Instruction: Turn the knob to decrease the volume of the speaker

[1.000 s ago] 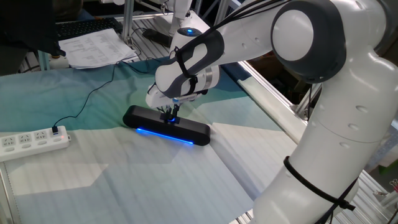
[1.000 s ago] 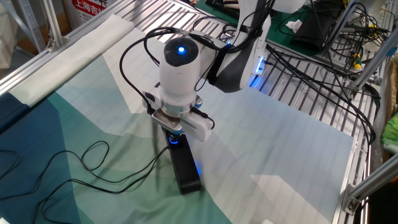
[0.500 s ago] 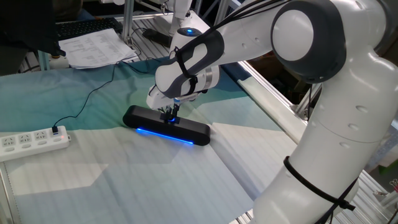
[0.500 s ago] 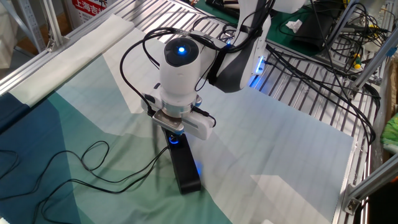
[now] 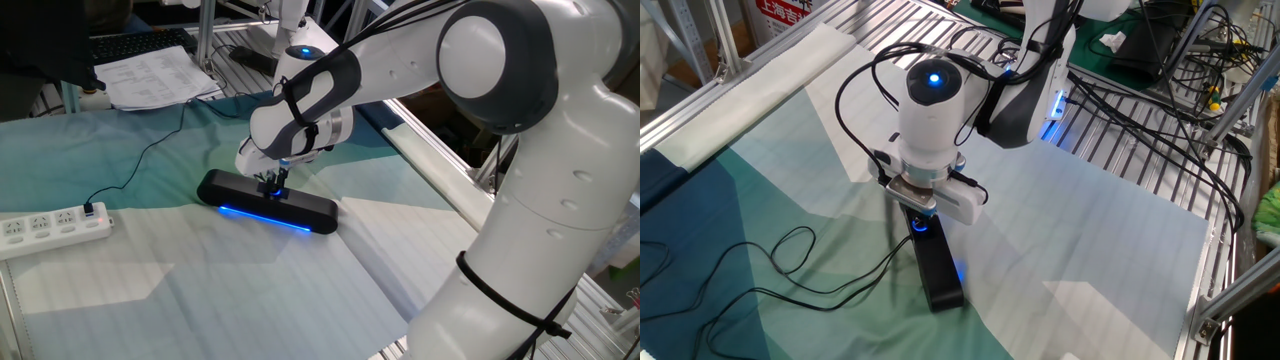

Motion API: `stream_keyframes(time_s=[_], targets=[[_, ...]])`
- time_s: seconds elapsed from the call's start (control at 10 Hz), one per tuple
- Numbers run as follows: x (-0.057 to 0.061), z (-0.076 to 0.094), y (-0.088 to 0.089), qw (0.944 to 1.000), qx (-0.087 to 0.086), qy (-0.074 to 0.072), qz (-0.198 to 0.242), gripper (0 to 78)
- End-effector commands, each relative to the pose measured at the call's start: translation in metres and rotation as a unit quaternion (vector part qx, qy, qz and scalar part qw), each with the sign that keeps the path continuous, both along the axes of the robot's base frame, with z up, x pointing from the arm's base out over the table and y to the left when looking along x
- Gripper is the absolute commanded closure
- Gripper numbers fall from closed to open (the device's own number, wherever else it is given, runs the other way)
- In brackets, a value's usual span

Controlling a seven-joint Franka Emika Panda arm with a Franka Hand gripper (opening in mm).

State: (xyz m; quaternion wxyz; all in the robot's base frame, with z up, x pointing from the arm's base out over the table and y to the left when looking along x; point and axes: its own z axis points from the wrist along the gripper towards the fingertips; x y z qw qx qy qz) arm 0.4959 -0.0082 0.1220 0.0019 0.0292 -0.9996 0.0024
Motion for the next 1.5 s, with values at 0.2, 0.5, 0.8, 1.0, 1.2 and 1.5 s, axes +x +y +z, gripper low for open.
stream_keyframes(time_s=[0.2,0.5,0.8,1.0,1.2,1.5], targets=[[0.0001,0.0007,0.0007,1.0000,0.001,-0.001,0.003,76.1],[0.0002,0.0018,0.0009,1.0000,0.001,-0.001,0.003,0.2],[0.0002,0.0018,0.0009,1.0000,0.001,-0.001,0.003,0.2],[0.0002,0.0018,0.0009,1.0000,0.001,-0.001,0.003,0.2],[0.0002,0.0018,0.0009,1.0000,0.001,-0.001,0.003,0.2],[0.0002,0.0018,0.0009,1.0000,0.001,-0.001,0.003,0.2]])
